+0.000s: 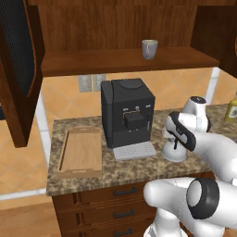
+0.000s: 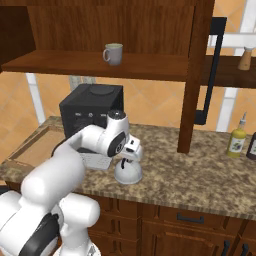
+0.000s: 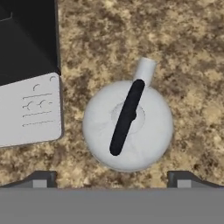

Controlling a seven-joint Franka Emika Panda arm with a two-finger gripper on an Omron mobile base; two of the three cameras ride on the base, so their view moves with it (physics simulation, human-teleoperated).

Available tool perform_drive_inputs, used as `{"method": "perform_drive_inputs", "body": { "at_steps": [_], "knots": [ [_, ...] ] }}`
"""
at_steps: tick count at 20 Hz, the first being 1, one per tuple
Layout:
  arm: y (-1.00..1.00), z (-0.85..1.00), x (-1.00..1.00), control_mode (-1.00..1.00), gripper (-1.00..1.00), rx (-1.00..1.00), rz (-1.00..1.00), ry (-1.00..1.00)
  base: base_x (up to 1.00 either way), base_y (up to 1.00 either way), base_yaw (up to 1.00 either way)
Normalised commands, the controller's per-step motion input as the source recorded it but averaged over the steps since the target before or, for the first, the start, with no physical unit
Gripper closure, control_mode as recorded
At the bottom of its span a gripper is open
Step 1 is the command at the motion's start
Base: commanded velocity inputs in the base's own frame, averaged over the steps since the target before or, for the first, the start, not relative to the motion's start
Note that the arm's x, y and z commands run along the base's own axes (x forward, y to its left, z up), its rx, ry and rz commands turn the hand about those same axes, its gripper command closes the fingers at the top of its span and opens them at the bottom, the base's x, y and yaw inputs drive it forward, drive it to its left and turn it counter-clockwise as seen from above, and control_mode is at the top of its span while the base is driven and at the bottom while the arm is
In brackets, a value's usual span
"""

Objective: Pick the kettle from the counter and place it on the tray. Then pick the mug from the cabinet and place it on the tray. Then close the cabinet doors.

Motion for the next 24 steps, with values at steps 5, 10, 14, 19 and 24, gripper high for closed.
{"method": "perform_drive_inputs", "body": {
  "at_steps": [5, 10, 14, 19, 24],
  "knots": [
    [-0.04, -0.18, 0.35, -1.0, -1.0, 0.0, 0.0, 0.16, 0.0, 0.0, 0.0],
    [-0.24, -0.17, 0.31, -1.0, -1.0, 0.03, 0.0, 0.15, 0.0, 0.0, 0.0],
    [-0.25, -0.21, 0.12, -1.0, 1.0, 0.07, 0.0, 0.06, 0.0, 0.0, 0.0],
    [0.0, -0.2, 0.03, -1.0, 1.0, 0.01, 0.0, 0.0, 0.0, 0.0, 0.0],
    [0.0, 0.0, -0.02, -1.0, 1.0, 0.0, 0.0, -0.01, 0.0, 0.0, 0.0]
  ]
}}
